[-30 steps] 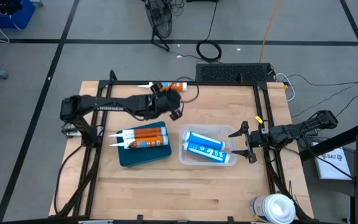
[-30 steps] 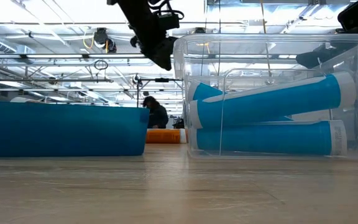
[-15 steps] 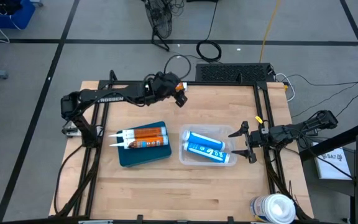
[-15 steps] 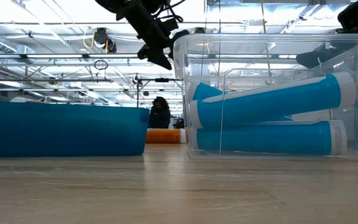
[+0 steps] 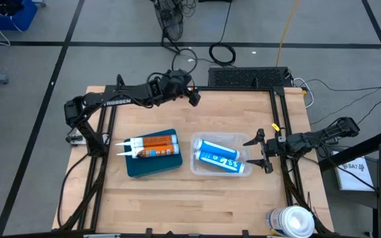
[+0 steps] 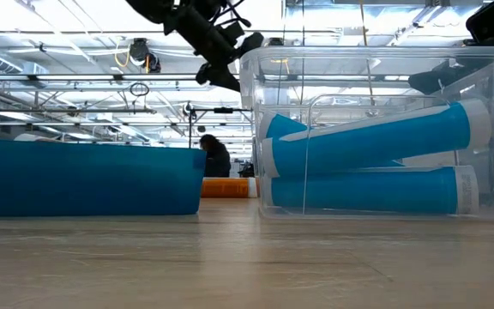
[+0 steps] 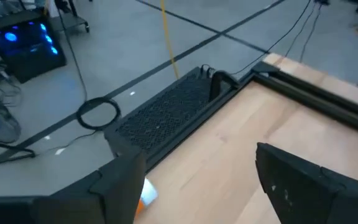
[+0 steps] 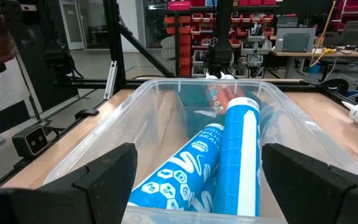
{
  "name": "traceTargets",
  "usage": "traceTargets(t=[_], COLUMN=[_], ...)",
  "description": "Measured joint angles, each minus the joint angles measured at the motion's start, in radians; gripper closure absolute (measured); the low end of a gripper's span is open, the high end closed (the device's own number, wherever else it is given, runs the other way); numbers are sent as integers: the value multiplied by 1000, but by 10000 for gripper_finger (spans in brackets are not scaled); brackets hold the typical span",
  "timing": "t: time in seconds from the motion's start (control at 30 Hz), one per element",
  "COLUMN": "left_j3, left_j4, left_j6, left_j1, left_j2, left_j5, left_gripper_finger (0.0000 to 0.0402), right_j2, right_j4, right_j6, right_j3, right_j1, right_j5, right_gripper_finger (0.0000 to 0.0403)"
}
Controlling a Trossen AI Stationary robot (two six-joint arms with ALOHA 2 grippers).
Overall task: Pick & place silicon tubes, Sealant and Lysol wipes
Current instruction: Put the orange sealant bottle into the blue bin
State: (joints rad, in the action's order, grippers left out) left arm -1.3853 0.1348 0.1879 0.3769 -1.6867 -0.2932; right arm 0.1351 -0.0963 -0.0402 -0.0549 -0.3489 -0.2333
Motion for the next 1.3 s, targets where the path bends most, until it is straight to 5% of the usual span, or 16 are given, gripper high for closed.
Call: traceTargets(t=[0.7,1.0,1.3], left_j3=[0,0,0], left_j4=[-30,-32,35], left_j6=[101,30,-10], left_j1=[5,-100,-250], left_j2=[-22,-21,-21], left_j5=[228,474,500], left_gripper_finger=[86,106,120], right_j2=[0,0,0], right_j4=[0,0,0], right_j6=[0,0,0], right_j3=[0,0,0], right_j1=[0,0,0], right_j5=[0,0,0], right_gripper_finger=[78,78,78])
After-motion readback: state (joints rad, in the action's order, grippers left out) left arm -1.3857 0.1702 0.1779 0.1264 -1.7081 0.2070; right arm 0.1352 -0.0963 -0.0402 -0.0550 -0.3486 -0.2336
